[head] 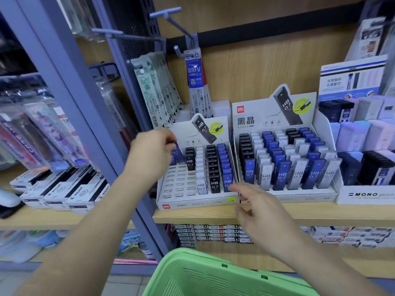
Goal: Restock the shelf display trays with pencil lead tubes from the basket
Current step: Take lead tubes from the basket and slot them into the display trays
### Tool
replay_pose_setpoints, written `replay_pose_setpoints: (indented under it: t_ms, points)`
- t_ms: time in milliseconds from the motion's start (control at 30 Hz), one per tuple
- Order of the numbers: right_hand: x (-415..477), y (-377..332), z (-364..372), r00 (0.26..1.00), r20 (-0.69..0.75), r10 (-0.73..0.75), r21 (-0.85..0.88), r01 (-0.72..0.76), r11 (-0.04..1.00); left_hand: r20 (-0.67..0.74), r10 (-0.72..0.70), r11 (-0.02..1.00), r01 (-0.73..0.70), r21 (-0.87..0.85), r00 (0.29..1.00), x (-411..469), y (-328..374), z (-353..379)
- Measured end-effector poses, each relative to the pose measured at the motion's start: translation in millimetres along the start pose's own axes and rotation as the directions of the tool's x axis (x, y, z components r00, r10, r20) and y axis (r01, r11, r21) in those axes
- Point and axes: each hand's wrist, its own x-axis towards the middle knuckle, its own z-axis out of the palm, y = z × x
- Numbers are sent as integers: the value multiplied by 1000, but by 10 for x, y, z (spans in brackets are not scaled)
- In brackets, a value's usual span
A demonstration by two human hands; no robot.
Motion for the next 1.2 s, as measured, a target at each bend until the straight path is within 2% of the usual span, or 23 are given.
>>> replay_pose_setpoints:
  t_ms: [200,533,633,867,1067,1200]
  points:
    - [-8,11,67,997,66,-28,-149,38,988,55,3,999,-5,36,998,-34,-162,402]
    - [-5,90,140,998,24,-66,-135,68,988,92,1,911,-39,409,996,42,-213,474]
    - [5,109,136,997,43,-66,-153,71,986,112,25,882,-74,465,993,55,-192,448]
    - [41,122,181,996,57,-67,-210,77,975,74,13,912,-42,408,997,91,-212,461]
    - [15,113,172,994,68,-80,-238,94,967,1,-109,980,107,169,994,164,-229,485]
    - [2,113,155,994,71,-83,-227,97,969,20,-144,979,139,152,989,177,-275,530]
